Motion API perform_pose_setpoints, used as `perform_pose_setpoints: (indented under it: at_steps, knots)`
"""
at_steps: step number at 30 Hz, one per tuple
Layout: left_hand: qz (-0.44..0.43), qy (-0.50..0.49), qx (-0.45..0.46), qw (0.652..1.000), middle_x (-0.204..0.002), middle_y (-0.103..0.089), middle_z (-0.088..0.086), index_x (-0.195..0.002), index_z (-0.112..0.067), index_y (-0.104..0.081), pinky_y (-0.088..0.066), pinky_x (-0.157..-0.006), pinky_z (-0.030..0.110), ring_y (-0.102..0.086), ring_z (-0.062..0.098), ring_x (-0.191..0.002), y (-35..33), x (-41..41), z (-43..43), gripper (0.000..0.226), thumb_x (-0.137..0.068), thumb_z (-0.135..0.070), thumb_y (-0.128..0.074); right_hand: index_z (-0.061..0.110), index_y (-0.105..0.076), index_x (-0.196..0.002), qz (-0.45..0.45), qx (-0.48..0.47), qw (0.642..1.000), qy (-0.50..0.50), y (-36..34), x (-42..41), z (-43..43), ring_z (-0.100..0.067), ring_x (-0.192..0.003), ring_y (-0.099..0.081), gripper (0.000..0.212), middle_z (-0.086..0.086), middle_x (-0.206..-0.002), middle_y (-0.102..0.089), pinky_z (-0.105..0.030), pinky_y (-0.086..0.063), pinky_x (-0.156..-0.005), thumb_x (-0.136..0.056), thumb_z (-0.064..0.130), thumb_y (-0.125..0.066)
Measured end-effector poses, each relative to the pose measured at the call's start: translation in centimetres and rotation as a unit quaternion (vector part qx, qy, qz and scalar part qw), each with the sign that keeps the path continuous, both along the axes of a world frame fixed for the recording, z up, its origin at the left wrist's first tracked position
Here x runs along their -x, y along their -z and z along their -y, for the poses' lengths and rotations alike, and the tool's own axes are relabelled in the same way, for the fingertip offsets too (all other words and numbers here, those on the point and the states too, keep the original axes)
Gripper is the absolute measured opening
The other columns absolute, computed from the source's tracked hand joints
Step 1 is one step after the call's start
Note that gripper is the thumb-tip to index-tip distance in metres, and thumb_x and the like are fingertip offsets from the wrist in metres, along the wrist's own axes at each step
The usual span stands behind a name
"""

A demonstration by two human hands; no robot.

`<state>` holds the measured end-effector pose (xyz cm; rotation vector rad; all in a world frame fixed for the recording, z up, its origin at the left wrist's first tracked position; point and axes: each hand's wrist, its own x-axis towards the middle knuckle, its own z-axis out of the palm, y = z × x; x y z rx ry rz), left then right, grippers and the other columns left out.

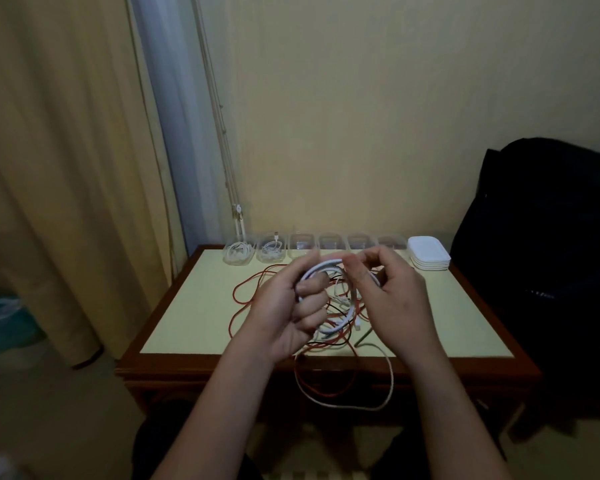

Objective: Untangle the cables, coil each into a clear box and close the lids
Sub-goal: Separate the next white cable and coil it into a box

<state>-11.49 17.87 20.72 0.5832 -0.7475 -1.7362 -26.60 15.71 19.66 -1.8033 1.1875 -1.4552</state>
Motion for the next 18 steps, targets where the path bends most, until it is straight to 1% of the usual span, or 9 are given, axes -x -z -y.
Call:
perform_pose_setpoints:
  at_steps: [2, 4, 6, 8, 10, 12, 15, 17, 18]
  knots:
    - [-0.047, 0.014, -0.015, 0.999, -0.049, -0.024, -0.009, -0.112, -0.007, -0.073, -0.007, -0.032, 0.018, -0.006, 0.005, -0.038, -0.1, -0.2, 0.1, 0.041, -0.097, -0.034, -0.047, 0.024, -0.069, -0.089, 0.029, -0.028, 0.999, -0.025, 0.2, 0.0, -0.3, -0.010, -0.070, -0.062, 0.026, 0.004, -0.079, -0.070, -0.028, -0.048, -0.064, -0.096, 0.047, -0.058]
    - [-0.078, 0.015, -0.020, 0.997, -0.049, -0.025, -0.008, -0.124, -0.004, -0.065, -0.007, -0.033, 0.018, -0.006, 0.005, -0.038, -0.1, -0.5, 0.1, 0.043, -0.096, -0.032, -0.048, 0.019, -0.071, -0.087, 0.052, -0.066, 0.994, -0.069, 0.5, 0.1, -0.5, -0.012, -0.062, -0.055, 0.033, -0.004, -0.075, -0.068, -0.031, -0.044, -0.061, -0.101, 0.043, -0.053]
    - [-0.098, 0.010, -0.016, 0.995, -0.050, -0.026, -0.008, -0.127, -0.003, -0.062, -0.007, -0.035, 0.018, -0.007, 0.006, -0.038, 0.0, -0.5, 0.2, 0.042, -0.097, -0.029, -0.047, 0.020, -0.074, -0.088, 0.067, -0.091, 0.988, -0.101, 0.6, -0.1, -0.6, -0.013, -0.058, -0.048, 0.035, -0.006, -0.072, -0.067, -0.032, -0.038, -0.058, -0.104, 0.041, -0.051]
    - [-0.102, -0.002, -0.010, 0.995, -0.054, -0.028, -0.008, -0.129, -0.002, -0.060, -0.009, -0.036, 0.018, -0.009, 0.006, -0.040, 0.1, -0.4, 0.2, 0.042, -0.098, -0.027, -0.046, 0.021, -0.074, -0.089, 0.084, -0.101, 0.986, -0.107, 0.6, -0.4, -0.7, -0.015, -0.058, -0.044, 0.035, -0.002, -0.065, -0.060, -0.032, -0.035, -0.057, -0.105, 0.040, -0.050]
    - [-0.085, -0.019, -0.008, 0.996, -0.059, -0.029, -0.007, -0.132, -0.001, -0.058, -0.012, -0.037, 0.018, -0.012, 0.006, -0.043, 0.2, -0.1, 0.2, 0.044, -0.098, -0.025, -0.046, 0.018, -0.069, -0.085, 0.094, -0.103, 0.985, -0.102, 0.6, -0.6, -0.8, -0.015, -0.056, -0.040, 0.037, 0.002, -0.060, -0.048, -0.030, -0.033, -0.054, -0.106, 0.039, -0.047]
    - [-0.061, -0.028, -0.005, 0.998, -0.061, -0.027, -0.007, -0.136, -0.001, -0.055, -0.012, -0.038, 0.018, -0.012, 0.005, -0.045, 0.2, 0.0, 0.1, 0.047, -0.099, -0.027, -0.046, 0.015, -0.065, -0.084, 0.089, -0.097, 0.987, -0.097, 0.6, -0.8, -0.8, -0.013, -0.055, -0.037, 0.038, 0.003, -0.060, -0.044, -0.028, -0.032, -0.052, -0.107, 0.039, -0.045]
    - [0.006, -0.057, 0.015, 0.998, -0.061, -0.019, -0.007, -0.135, -0.003, -0.058, -0.011, -0.038, 0.018, -0.011, 0.004, -0.045, 0.2, 0.0, 0.1, 0.047, -0.098, -0.032, -0.050, 0.015, -0.065, -0.084, 0.081, -0.089, 0.988, -0.100, 0.6, -1.0, -0.7, -0.008, -0.054, -0.039, 0.038, 0.006, -0.060, -0.046, -0.026, -0.033, -0.051, -0.106, 0.039, -0.046]
    - [0.043, -0.083, 0.030, 0.995, -0.060, -0.017, -0.007, -0.130, -0.004, -0.063, -0.010, -0.037, 0.017, -0.013, 0.002, -0.043, 0.1, -0.2, 0.1, 0.042, -0.096, -0.028, -0.054, 0.017, -0.068, -0.084, 0.081, -0.092, 0.986, -0.109, 0.5, -1.0, -0.5, -0.008, -0.054, -0.041, 0.036, 0.007, -0.061, -0.050, -0.028, -0.034, -0.052, -0.106, 0.040, -0.048]
    - [0.047, -0.091, 0.032, 0.994, -0.059, -0.017, -0.007, -0.127, -0.005, -0.065, -0.010, -0.036, 0.017, -0.014, 0.002, -0.042, 0.0, -0.3, 0.2, 0.039, -0.095, -0.026, -0.055, 0.019, -0.069, -0.084, 0.078, -0.092, 0.986, -0.112, 0.5, -1.0, -0.4, -0.008, -0.055, -0.042, 0.035, 0.007, -0.062, -0.053, -0.027, -0.034, -0.053, -0.105, 0.040, -0.050]
